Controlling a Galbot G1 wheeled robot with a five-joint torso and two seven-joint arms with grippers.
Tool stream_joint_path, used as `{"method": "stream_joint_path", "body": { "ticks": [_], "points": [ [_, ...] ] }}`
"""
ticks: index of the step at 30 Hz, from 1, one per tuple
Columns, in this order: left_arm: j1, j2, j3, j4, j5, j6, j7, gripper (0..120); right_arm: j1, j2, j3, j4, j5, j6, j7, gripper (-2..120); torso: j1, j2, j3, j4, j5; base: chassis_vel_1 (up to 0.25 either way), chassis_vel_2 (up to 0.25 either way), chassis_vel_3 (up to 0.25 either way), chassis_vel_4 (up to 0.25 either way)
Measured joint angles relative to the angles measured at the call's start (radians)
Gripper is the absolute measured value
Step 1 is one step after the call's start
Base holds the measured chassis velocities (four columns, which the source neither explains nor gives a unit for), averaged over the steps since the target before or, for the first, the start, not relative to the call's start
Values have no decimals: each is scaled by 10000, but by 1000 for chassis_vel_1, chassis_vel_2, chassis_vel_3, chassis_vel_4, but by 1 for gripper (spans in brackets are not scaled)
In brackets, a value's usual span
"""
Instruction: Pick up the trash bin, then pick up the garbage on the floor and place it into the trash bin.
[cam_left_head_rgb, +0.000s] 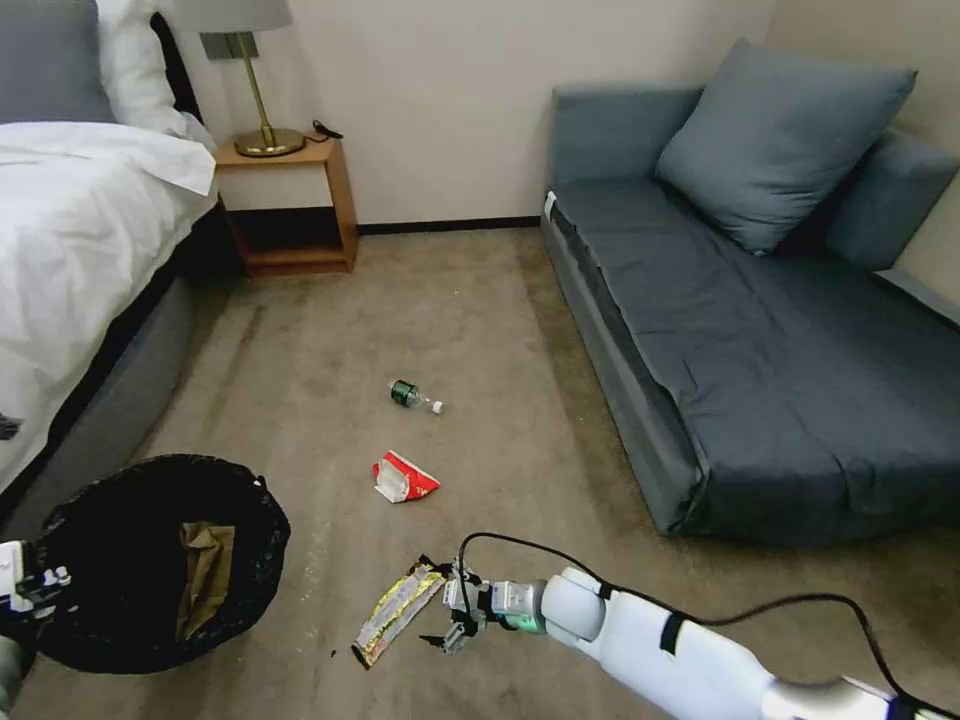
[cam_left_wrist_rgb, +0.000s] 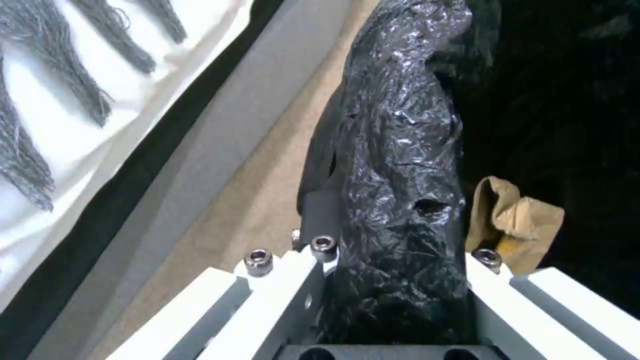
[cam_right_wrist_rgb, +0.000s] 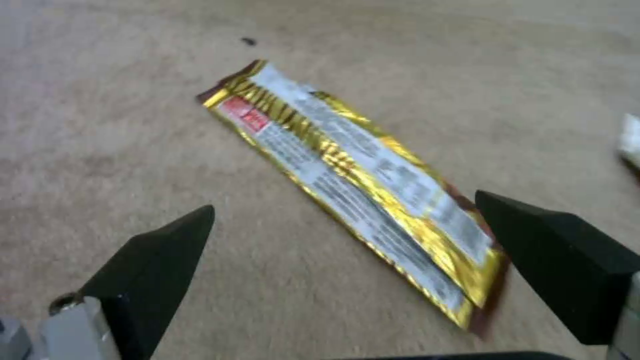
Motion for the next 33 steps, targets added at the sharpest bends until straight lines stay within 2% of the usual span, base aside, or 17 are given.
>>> {"method": "stream_joint_path", "body": {
  "ticks": [3,12,18,22,23,28,29,32,33],
  "points": [
    [9,-48,40,-114,0,28,3,2,239,573,-5,-638,-26,136,-296,100,0,0,0,0,0,0,0,0,0],
    [33,60,-87,-176,-88,44,47,2,426,1566,191,-1707,-191,238,-529,99,0,0,0,0,0,0,0,0,0],
    [65,94,-247,-212,-196,46,67,2,399,1975,479,-2240,-589,416,-593,96,0,0,0,-1,1,0,0,0,0],
    [96,175,-380,-168,-304,46,85,2,461,2230,630,-2792,-1036,554,-787,80,0,0,0,0,1,0,0,0,0],
    [96,175,-380,-168,-304,46,85,2,461,2230,630,-2792,-1036,554,-787,80,0,0,0,0,1,0,0,0,0],
    [150,197,-466,-118,-361,46,111,2,541,2534,844,-3490,-1508,731,-889,57,0,0,0,-1,1,0,0,0,0],
    [150,197,-466,-118,-361,46,111,2,541,2534,844,-3490,-1508,731,-889,57,0,0,0,-1,1,0,0,0,0],
    [159,194,-507,-118,-362,47,114,2,571,2570,870,-3590,-1582,755,-923,44,0,0,-1,0,1,0,0,0,0],
    [159,194,-507,-118,-362,47,114,2,571,2570,870,-3590,-1582,755,-923,44,0,0,-1,0,1,0,0,0,0]
  ]
}}
